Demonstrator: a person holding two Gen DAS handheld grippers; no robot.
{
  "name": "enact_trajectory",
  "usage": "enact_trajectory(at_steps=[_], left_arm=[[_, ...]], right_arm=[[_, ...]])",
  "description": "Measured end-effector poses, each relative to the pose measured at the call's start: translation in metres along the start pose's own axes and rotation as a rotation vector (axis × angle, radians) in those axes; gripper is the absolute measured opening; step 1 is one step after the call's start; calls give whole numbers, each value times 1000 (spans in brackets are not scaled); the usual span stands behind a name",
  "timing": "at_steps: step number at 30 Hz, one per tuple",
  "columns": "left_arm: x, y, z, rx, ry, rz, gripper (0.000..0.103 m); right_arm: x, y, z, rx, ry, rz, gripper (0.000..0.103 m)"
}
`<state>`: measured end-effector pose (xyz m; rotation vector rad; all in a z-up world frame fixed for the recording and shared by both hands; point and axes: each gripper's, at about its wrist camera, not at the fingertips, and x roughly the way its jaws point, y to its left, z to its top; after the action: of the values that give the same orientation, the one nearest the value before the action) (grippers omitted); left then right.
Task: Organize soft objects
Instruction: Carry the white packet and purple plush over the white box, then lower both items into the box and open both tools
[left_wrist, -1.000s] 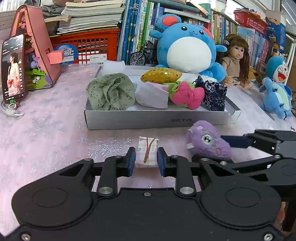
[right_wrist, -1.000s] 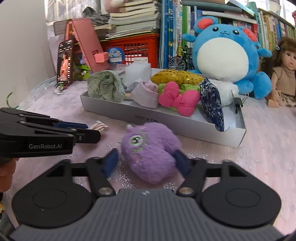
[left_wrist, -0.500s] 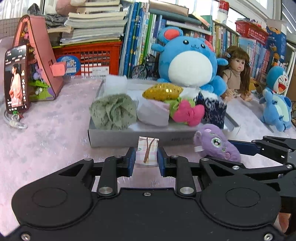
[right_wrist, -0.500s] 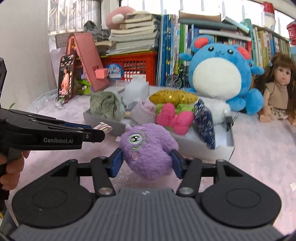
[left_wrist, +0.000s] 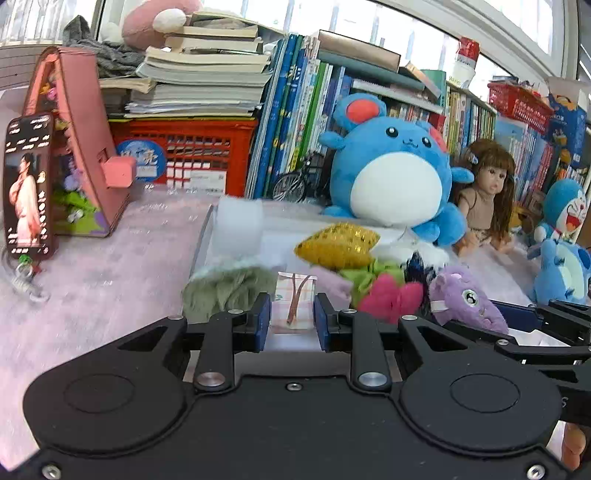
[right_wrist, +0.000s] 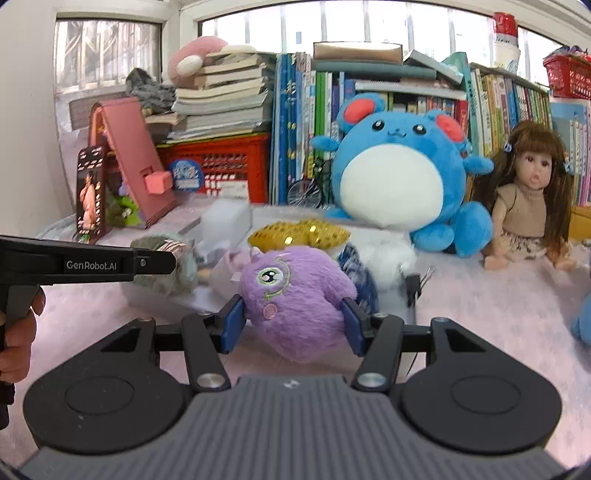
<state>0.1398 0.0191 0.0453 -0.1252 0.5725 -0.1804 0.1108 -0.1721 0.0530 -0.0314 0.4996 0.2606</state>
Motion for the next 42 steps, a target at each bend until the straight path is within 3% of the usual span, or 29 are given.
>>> enact_trajectory(at_steps=[5,13,22,39,42], left_arm=[[18,4,21,-15,-15,-68,25],[65,9,45,-47,15,-9,25],[91,9,38,-33,44,34,25],[103,6,30,-5,64,61,25],[102,4,30,2,64,61,32]], right_arm=[[12,-4,18,-23,-14,-25,59],[39,-11,45,-26,-4,-27,59],[73,-17,37,11,59,-16,60],[89,-22,30,72,82,16,63],[86,-23,30,80,76,17,66]])
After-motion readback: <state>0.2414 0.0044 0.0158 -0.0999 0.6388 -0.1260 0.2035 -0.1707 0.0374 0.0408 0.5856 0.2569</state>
